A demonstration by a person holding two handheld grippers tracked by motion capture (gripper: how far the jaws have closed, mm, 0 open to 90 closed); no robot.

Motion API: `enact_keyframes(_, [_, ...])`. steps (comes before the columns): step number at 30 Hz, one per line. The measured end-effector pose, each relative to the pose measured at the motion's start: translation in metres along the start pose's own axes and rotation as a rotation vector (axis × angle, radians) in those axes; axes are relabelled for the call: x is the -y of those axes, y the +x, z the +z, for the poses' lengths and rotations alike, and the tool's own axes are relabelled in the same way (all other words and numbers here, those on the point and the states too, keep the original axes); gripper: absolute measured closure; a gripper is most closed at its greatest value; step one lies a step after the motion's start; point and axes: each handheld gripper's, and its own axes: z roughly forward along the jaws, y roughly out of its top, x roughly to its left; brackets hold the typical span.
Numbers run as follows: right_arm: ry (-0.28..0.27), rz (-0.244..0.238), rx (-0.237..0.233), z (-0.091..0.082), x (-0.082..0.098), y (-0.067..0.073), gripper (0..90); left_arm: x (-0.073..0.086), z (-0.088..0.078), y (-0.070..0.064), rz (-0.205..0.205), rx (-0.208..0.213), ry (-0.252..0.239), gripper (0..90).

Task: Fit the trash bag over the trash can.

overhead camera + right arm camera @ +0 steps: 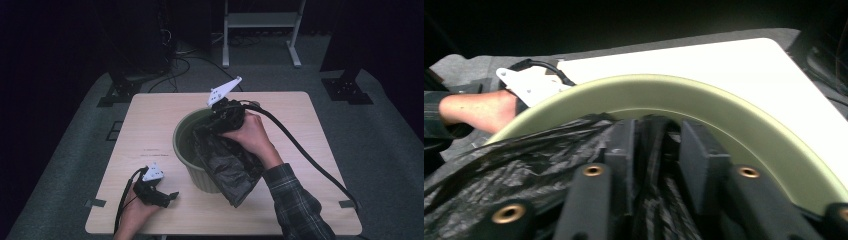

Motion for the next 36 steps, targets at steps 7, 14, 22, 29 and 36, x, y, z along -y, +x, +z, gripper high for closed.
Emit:
enact_keyframes(7, [-0.060,0.016,0.029,-0.026,0.006,0.000,49.6,0.000,0.000,0.000,0.001,0.000,0.001,0.0])
enact_keyframes(14, [-0.094,0.055,0.080,-0.062,0.035,-0.003,48.0,0.000,0.000,0.000,0.000,-0.001,0.001,0.0])
enact_keyframes(22, [-0.124,0.111,0.117,-0.098,0.071,-0.001,47.8,0.000,0.000,0.000,-0.001,-0.002,0.001,0.0])
enact_keyframes(29, [-0.144,0.155,0.130,-0.123,0.103,0.005,47.4,0.000,0.000,-0.001,-0.001,-0.003,0.001,0.0])
enact_keyframes(36, [-0.178,0.213,0.097,-0.134,0.134,0.005,44.3,0.000,0.000,-0.001,-0.002,-0.004,0.000,0.0])
